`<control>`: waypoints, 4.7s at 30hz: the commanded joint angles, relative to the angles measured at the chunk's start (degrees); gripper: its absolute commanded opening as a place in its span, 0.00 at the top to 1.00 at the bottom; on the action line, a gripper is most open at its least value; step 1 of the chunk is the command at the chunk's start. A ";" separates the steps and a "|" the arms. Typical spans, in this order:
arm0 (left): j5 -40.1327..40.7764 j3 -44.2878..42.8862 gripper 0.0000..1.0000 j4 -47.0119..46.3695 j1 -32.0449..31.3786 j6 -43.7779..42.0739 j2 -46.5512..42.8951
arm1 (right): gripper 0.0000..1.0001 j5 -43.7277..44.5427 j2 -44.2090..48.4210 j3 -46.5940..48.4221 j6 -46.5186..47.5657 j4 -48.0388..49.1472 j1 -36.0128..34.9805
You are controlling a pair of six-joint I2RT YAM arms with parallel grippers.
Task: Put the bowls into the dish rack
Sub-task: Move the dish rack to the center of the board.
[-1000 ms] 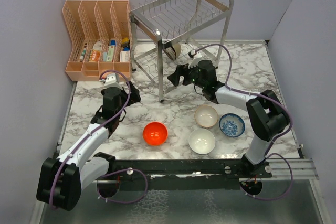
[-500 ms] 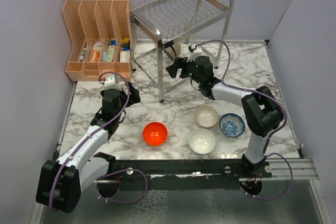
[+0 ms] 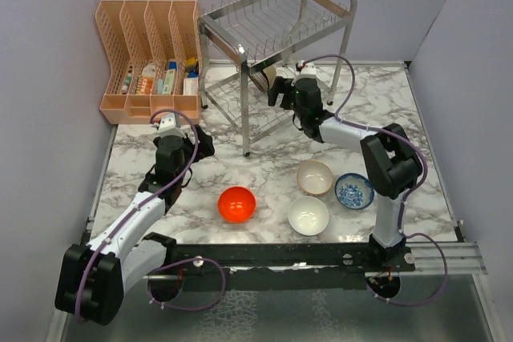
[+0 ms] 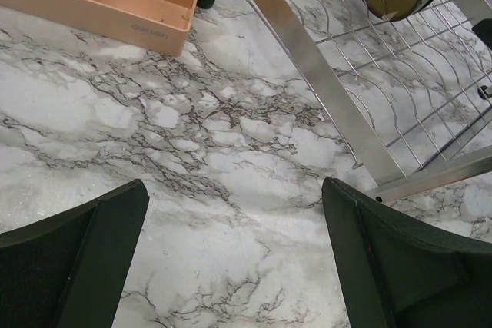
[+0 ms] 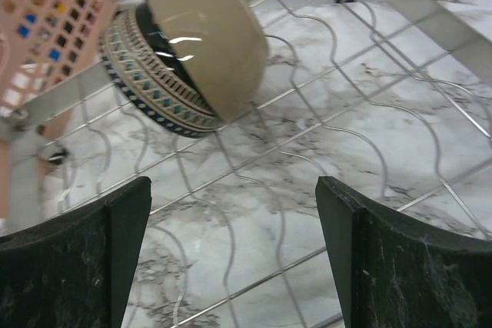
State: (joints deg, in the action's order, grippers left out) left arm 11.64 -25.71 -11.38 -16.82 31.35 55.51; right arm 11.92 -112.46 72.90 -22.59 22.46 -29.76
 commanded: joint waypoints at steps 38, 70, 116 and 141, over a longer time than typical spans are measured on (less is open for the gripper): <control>-3.67 0.39 0.01 -0.66 0.42 2.16 -6.69 | 0.78 2.93 0.04 -7.39 6.50 -25.87 6.03; -6.63 2.59 0.01 5.90 0.41 4.68 -16.63 | 0.79 -0.02 19.03 -34.38 -9.80 -30.46 1.11; -5.23 1.63 0.01 12.54 0.39 4.33 -23.63 | 0.83 6.62 12.63 -29.24 -33.73 -43.15 -42.30; -5.91 2.31 0.01 11.68 0.40 4.31 -22.04 | 0.69 24.95 26.34 -31.99 -34.50 -50.10 -38.93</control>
State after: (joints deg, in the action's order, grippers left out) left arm 5.82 -23.62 1.74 -16.60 35.68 33.54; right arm 37.21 -85.49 45.43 -59.53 -14.83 -70.11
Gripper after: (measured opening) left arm 0.992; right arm 0.307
